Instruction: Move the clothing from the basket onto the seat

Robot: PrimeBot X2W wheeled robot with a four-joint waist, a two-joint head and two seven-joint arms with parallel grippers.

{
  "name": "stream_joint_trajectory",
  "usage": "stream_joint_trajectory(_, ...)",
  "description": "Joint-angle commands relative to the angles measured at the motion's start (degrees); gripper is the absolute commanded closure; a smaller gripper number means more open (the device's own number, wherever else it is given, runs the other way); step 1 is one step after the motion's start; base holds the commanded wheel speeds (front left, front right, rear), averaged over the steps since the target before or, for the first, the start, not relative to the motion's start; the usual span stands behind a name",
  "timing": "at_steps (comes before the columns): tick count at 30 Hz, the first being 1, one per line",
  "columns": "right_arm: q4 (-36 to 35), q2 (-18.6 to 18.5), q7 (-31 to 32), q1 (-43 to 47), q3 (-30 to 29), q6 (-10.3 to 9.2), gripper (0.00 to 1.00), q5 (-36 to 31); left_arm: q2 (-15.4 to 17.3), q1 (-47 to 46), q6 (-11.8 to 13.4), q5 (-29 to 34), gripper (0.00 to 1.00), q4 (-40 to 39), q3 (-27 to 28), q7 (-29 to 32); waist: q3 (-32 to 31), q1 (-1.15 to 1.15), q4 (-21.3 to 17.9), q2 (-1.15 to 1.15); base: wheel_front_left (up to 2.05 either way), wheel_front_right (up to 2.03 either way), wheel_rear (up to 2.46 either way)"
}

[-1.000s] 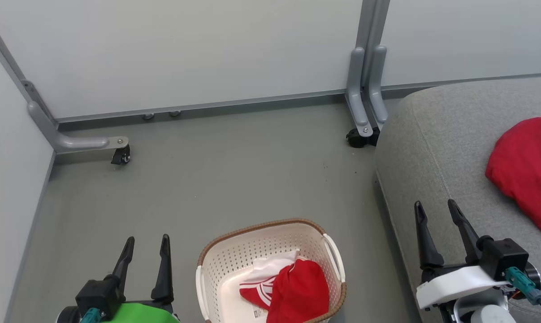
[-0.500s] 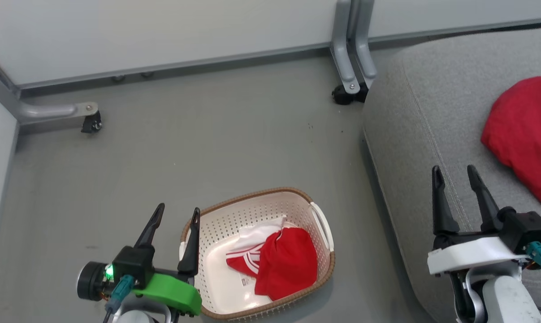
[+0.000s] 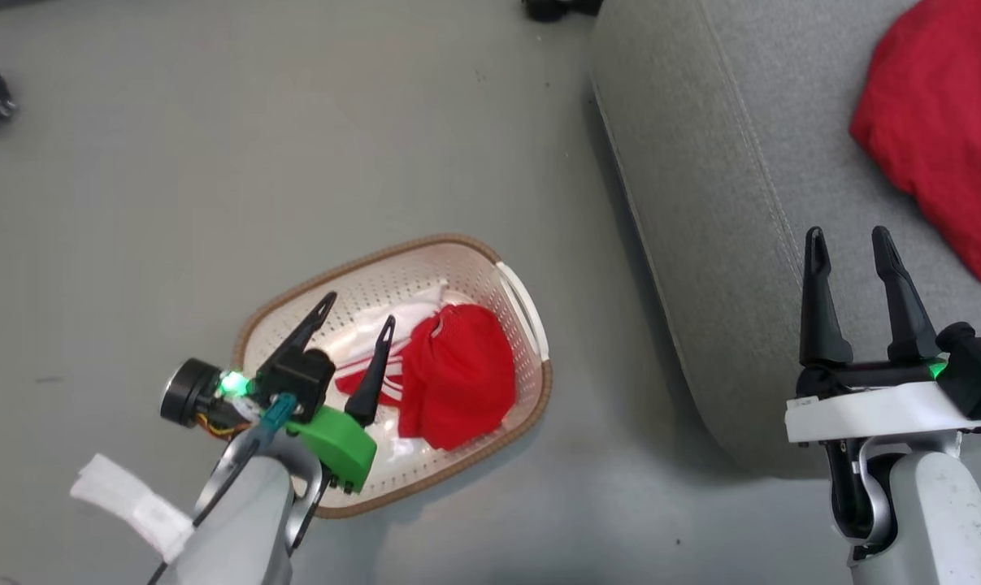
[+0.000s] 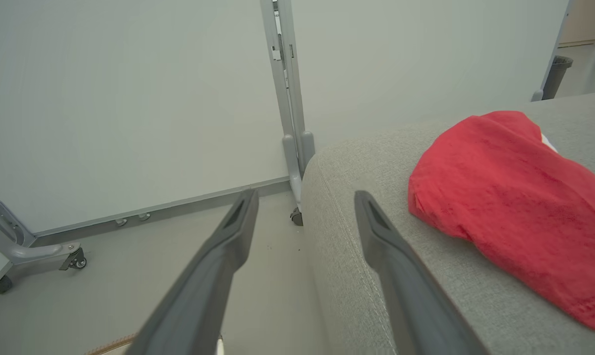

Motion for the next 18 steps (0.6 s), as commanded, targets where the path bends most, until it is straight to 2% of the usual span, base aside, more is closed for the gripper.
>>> stream_joint_trajectory(1, -0.64, 0.05, -0.16, -0.98, 0.64, -0.06, 0.0, 0.41, 0.47, -2.8, -0.13, -0.07, 0.0, 1.4, -0.71, -0.02, 9.12, -0.01, -6.2, 0.0, 0.0, 0.0, 0.0)
stream_joint_trajectory(9, -3.02, 0.05, -0.16, -1.67, 4.7, -0.07, 0.0, 0.89, 1.2, -15.14, -0.06, 0.22, 0.0, 15.57, -8.96, -0.03, 19.04, -0.01, -7.05, 0.0, 0.0, 0.0, 0.0)
stream_joint_trajectory(14, -4.38, 0.04, -0.16, -2.91, 6.47, -0.07, 0.0, 1.45, 0.22, -22.87, -0.06, -0.79, 0.0, 24.72, -13.0, -0.03, 24.94, -0.01, -6.8, 0.0, 0.0, 0.0, 0.0)
stream_joint_trajectory(18, -5.23, 0.03, -0.16, -4.1, 8.57, -0.07, 0.0, 0.67, -1.41, -28.86, -0.05, -1.78, 0.0, 33.57, -14.42, 2.52, 28.99, -0.01, -6.7, 0.0, 0.0, 0.0, 0.0)
